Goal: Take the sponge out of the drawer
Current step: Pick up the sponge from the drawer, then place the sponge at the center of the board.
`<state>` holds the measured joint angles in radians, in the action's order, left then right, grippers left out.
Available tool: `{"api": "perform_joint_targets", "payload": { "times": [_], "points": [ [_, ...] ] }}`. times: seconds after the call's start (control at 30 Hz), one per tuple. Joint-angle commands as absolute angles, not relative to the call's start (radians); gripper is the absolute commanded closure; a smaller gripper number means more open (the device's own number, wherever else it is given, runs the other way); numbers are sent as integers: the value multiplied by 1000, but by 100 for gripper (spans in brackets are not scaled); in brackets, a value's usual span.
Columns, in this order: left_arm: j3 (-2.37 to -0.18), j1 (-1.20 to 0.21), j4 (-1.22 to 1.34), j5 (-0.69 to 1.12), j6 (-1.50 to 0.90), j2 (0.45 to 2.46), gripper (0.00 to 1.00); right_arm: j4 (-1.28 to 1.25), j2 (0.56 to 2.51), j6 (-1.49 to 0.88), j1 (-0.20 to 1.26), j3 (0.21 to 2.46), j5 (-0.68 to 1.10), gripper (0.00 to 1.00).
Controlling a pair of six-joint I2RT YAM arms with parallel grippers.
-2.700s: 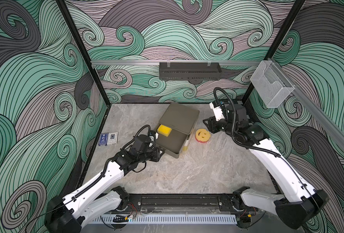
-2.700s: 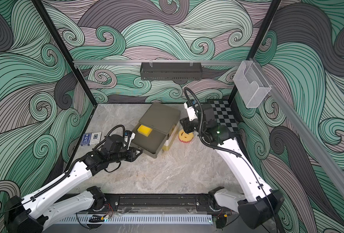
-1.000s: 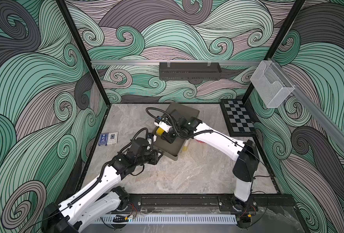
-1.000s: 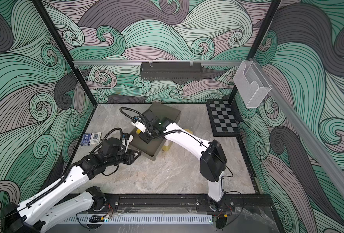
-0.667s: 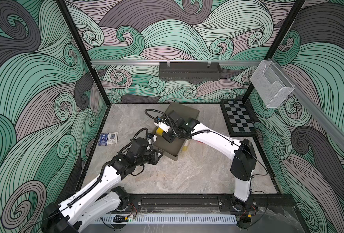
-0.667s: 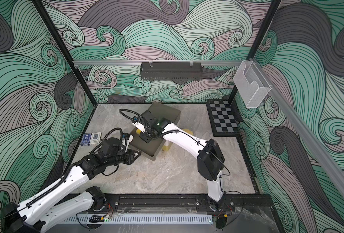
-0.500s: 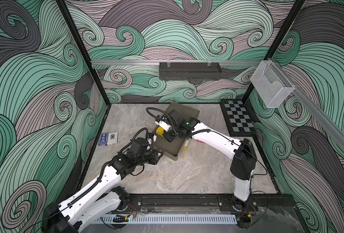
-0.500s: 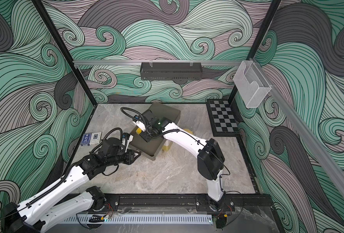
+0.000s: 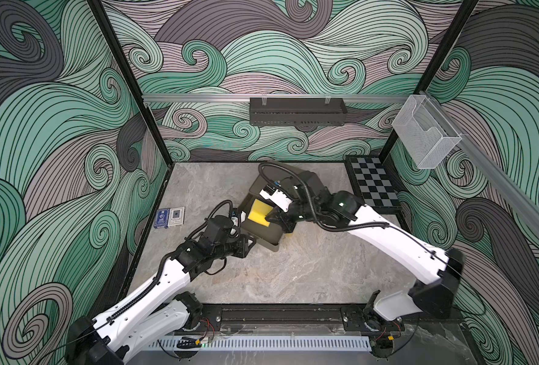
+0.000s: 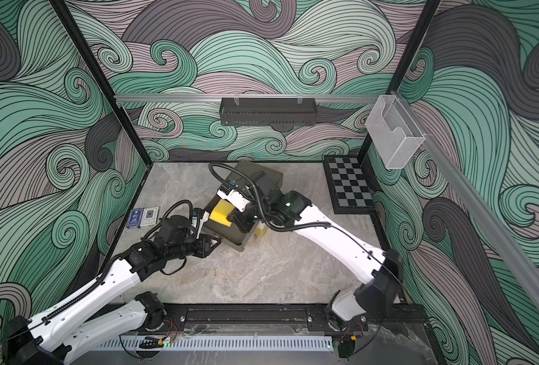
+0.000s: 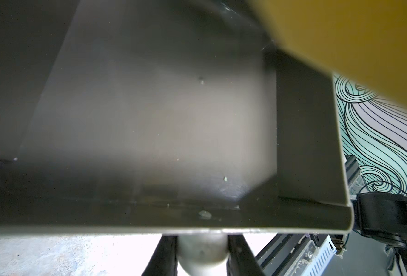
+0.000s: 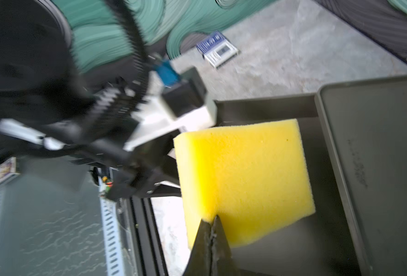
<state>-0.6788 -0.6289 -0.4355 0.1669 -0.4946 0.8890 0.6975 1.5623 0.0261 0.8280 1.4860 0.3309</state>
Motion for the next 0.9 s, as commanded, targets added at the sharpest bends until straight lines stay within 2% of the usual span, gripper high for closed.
{"api": "perform_joint_targets", "payload": {
  "times": [0.0,0.13,0.23,0.3,0.47,0.7,0.87],
  "points": [
    [-688,-630,-393,157,-513,913,89,679,1445,-36,781,1445,490,100],
    [-702,-630,-387,149,-493,922,89,680,1314,-108,663,1409,496,100],
    [-711,-630,-382,144,-487,931,89,681,1271,-174,493,1353,445,100],
    [-718,-630,-380,144,-483,940,89,679,1289,-203,367,1306,418,100],
    [-732,-630,-400,150,-487,952,90,605,1415,-305,162,1201,323,100],
    [-712,-630,-410,128,-494,912,90,555,1673,-395,60,1194,173,100],
    [-704,-629,-419,104,-499,886,90,563,1800,-462,39,1239,96,100]
  ]
}}
